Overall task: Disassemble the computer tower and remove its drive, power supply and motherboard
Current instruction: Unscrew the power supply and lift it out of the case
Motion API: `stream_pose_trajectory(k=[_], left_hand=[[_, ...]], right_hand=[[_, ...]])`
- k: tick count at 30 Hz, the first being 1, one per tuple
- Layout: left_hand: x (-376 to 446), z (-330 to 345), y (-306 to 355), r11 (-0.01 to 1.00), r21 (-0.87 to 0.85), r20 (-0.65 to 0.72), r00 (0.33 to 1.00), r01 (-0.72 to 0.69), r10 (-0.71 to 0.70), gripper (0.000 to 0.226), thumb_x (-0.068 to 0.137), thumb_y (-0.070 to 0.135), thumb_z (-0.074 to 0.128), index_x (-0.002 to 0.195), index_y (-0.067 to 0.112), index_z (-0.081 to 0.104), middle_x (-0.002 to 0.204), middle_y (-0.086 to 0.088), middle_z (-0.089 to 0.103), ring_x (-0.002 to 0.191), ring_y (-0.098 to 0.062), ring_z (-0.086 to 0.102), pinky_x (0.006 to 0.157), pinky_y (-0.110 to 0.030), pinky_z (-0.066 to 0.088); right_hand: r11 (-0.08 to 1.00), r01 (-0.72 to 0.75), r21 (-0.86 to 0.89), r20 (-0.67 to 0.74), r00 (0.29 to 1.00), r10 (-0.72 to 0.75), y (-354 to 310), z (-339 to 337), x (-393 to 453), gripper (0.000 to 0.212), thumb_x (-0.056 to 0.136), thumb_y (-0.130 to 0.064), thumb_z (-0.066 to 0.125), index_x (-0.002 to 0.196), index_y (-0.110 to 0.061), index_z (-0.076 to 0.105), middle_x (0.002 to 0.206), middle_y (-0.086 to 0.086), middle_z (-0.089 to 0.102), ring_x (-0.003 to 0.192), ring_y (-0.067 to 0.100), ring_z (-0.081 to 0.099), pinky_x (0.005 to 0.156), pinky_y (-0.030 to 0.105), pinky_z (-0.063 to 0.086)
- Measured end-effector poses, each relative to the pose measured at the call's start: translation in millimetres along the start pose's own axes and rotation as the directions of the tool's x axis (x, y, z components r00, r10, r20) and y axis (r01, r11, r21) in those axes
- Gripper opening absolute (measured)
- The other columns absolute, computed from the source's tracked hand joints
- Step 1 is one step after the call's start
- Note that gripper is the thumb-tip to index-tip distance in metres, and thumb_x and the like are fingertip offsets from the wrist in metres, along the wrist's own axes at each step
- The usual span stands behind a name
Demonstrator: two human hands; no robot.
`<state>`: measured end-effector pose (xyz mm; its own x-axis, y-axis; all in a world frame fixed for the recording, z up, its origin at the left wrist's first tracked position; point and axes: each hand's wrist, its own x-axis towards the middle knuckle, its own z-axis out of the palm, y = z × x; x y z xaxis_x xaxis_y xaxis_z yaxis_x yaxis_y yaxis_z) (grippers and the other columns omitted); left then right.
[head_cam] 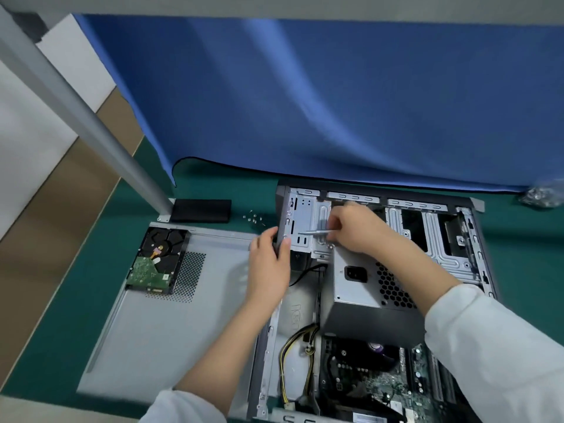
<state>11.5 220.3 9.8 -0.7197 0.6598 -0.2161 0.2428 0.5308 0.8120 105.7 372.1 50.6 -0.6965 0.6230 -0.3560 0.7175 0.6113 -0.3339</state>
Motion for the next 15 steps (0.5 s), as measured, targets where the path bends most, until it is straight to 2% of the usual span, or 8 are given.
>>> stream_pose_trajectory(k=[3,5,11,15], left_hand=[[-6,8,-4,0.997,0.062,0.000,0.999,-0.041,0.041,0.046,0.100,0.035,0.039,0.139,0.012,0.038,0.133,-0.007,0.042,0.118,-0.022,0.047,0.101,-0.033,0.038],[-4,8,-4,0.993,0.099,-0.010,0.998,-0.057,0.059,0.046,0.100,0.035,0.037,0.139,0.011,0.038,0.132,-0.007,0.042,0.116,-0.022,0.048,0.098,-0.031,0.039],[-5,8,-3,0.987,0.138,-0.012,0.997,-0.080,0.083,0.045,0.100,0.036,0.036,0.139,0.012,0.039,0.130,-0.006,0.042,0.114,-0.022,0.049,0.098,-0.035,0.042],[-4,9,-3,0.982,0.164,-0.021,0.995,-0.092,0.097,0.046,0.100,0.035,0.036,0.139,0.010,0.039,0.131,-0.007,0.042,0.114,-0.022,0.049,0.097,-0.035,0.042]], right_hand=[[0.994,-0.065,0.090,0.078,0.995,0.059,10,-4,-4,0.015,0.076,-0.021,0.077,0.077,-0.026,0.062,0.087,-0.006,0.062,0.087,0.016,0.057,0.075,0.025,0.044],[0.991,-0.081,0.105,0.124,0.990,0.068,17,-7,-5,0.016,0.077,-0.019,0.076,0.074,-0.027,0.063,0.085,-0.008,0.062,0.086,0.014,0.058,0.075,0.024,0.044],[0.987,-0.140,0.079,0.130,0.983,0.129,21,-11,-7,0.022,0.075,-0.018,0.078,0.066,-0.029,0.061,0.089,-0.002,0.067,0.082,0.018,0.063,0.072,0.031,0.055],[0.988,-0.153,0.030,0.140,0.979,0.147,22,-11,-9,0.023,0.080,-0.013,0.071,0.067,-0.029,0.060,0.094,0.002,0.068,0.085,0.022,0.066,0.067,0.027,0.051]])
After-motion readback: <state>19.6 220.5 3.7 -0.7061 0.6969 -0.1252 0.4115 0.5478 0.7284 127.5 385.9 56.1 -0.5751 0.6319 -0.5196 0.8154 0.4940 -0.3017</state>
